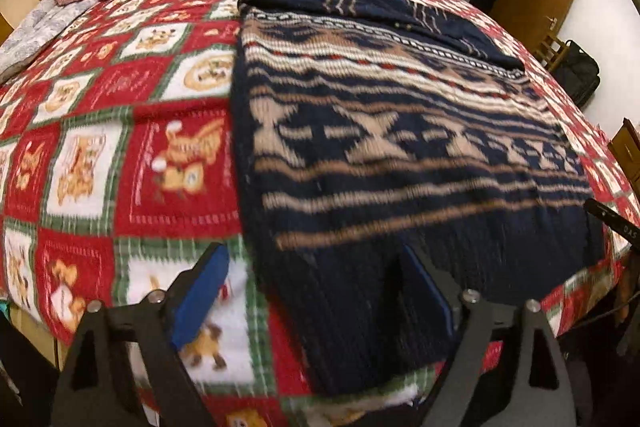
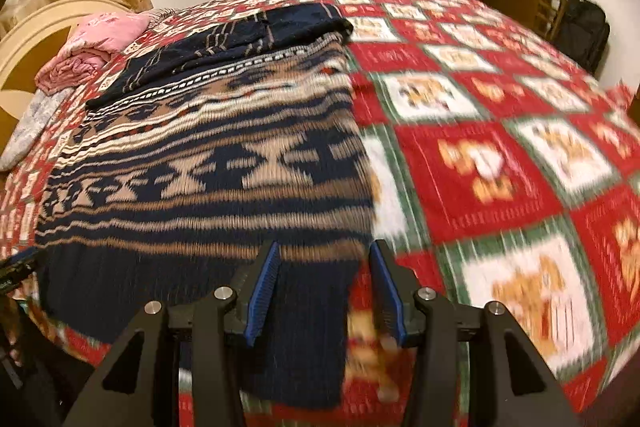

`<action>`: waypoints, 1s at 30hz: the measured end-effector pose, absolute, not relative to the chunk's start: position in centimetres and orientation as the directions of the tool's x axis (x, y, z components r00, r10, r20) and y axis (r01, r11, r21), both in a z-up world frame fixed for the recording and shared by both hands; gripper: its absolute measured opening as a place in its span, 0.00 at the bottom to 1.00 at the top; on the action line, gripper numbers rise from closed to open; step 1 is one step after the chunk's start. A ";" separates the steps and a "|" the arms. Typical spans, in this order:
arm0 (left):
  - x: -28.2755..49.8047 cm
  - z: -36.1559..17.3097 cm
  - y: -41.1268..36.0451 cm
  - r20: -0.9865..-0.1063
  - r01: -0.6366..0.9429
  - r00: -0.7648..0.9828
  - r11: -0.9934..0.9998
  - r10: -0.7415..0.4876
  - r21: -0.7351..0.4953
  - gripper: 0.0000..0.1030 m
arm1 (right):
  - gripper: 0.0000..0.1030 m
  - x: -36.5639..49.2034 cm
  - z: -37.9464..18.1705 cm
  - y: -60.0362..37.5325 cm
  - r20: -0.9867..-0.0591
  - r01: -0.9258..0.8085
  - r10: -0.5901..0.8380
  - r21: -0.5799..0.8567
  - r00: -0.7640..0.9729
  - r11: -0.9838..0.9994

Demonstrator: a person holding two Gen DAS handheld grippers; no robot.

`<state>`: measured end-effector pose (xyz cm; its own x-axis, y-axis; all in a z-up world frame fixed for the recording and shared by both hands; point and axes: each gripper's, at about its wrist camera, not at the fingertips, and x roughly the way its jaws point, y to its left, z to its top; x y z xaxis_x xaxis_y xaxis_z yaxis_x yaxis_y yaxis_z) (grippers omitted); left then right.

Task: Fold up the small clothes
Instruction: 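Grasp the navy sweater hem with both tools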

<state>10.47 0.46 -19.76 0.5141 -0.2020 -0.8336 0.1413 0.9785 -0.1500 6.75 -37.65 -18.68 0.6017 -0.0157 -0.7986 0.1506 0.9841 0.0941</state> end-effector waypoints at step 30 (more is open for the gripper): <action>6.6 -20.5 0.4 -0.859 0.142 0.420 0.956 -0.293 -0.257 0.44 | 0.37 2.9 -19.8 -37.5 -0.798 0.115 0.097 0.203 0.594 0.972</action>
